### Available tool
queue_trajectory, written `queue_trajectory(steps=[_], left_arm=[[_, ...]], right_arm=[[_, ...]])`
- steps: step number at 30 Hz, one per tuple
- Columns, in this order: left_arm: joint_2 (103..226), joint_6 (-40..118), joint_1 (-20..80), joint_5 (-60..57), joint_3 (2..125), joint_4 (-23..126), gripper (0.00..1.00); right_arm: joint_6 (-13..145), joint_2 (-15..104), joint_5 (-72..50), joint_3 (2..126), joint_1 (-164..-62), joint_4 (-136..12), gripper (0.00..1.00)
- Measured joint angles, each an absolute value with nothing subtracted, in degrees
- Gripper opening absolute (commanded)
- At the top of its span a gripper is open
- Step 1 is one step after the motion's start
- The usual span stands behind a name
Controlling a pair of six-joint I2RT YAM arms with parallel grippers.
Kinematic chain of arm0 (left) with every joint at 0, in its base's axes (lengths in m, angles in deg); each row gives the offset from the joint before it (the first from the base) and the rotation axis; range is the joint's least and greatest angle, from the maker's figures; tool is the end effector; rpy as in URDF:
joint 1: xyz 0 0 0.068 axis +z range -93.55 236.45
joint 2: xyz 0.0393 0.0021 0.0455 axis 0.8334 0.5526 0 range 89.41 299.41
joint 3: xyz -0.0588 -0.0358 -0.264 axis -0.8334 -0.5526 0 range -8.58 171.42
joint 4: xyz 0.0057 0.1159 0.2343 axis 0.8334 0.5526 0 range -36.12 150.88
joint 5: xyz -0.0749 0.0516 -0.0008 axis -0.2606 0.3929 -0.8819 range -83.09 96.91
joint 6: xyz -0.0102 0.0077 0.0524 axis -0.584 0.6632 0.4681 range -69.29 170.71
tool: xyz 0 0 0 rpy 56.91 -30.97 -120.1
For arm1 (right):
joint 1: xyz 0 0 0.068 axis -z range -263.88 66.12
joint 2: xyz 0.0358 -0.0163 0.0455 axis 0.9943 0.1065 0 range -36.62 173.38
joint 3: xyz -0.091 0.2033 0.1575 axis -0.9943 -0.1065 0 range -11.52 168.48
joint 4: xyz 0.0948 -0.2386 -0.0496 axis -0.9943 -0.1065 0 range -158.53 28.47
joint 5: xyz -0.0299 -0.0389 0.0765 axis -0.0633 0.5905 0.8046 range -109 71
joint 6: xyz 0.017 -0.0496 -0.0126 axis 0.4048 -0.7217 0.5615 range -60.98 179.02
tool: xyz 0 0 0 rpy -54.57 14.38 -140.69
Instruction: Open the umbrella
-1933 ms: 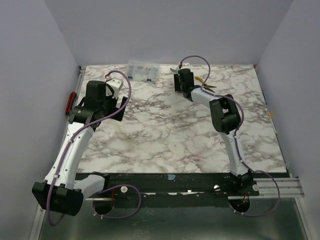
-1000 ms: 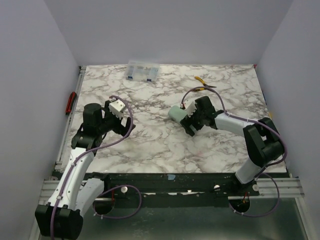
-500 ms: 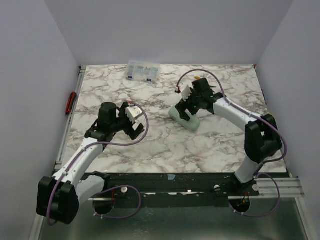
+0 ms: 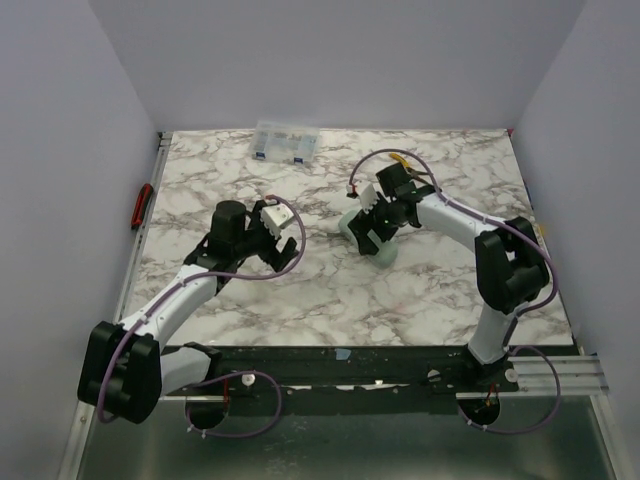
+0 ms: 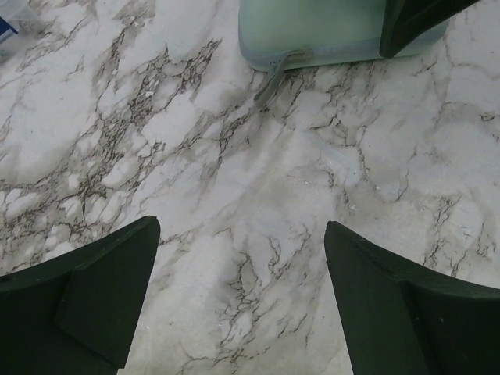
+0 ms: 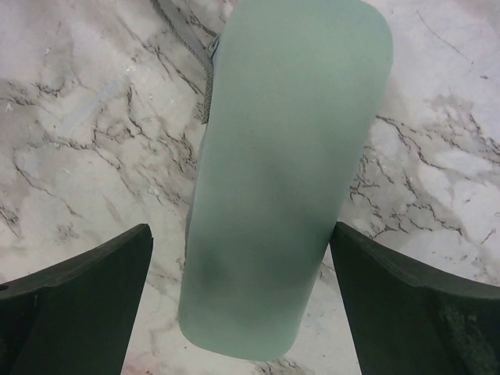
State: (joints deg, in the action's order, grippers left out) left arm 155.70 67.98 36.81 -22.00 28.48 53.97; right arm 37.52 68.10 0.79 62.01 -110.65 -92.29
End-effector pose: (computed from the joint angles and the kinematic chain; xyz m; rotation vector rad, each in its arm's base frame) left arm 0.2283 -0.0997 0.2363 0.9354 1.8330 -0.5489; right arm 0.3324 0.1812 0.1984 -1.1790 2.3517 0.4882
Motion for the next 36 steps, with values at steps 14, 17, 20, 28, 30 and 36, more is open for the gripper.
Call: queue_trajectory(steps=[14, 17, 20, 28, 30, 36], left_arm=[[155.13, 55.55, 32.4, -18.15, 27.21, 45.56, 0.61], [154.23, 51.0, 29.25, -17.93, 24.7, 41.14, 0.55], [155.15, 47.48, 25.32, -15.99, 21.38, 36.77, 0.5], [168.85, 43.98, 19.92, -10.28, 18.73, 26.76, 0.36], [171.32, 44.27, 19.46, -10.0, 19.17, 25.23, 0.35], [179.56, 45.38, 16.95, -9.82, 22.12, 19.77, 0.34]], right_arm=[[29.15, 61.85, -0.65, 51.15, -111.61, -90.15, 0.44], [24.85, 58.58, 0.5, 47.5, -111.65, -91.37, 0.43], [21.22, 55.62, 1.4, 44.42, -111.7, -91.92, 0.42], [16.78, 50.03, 4.13, 38.52, -111.7, -92.07, 0.36], [16.23, 49.42, 4.59, 37.77, -111.7, -91.94, 0.36], [15.91, 48.98, 5.01, 37.14, -111.68, -91.33, 0.35]])
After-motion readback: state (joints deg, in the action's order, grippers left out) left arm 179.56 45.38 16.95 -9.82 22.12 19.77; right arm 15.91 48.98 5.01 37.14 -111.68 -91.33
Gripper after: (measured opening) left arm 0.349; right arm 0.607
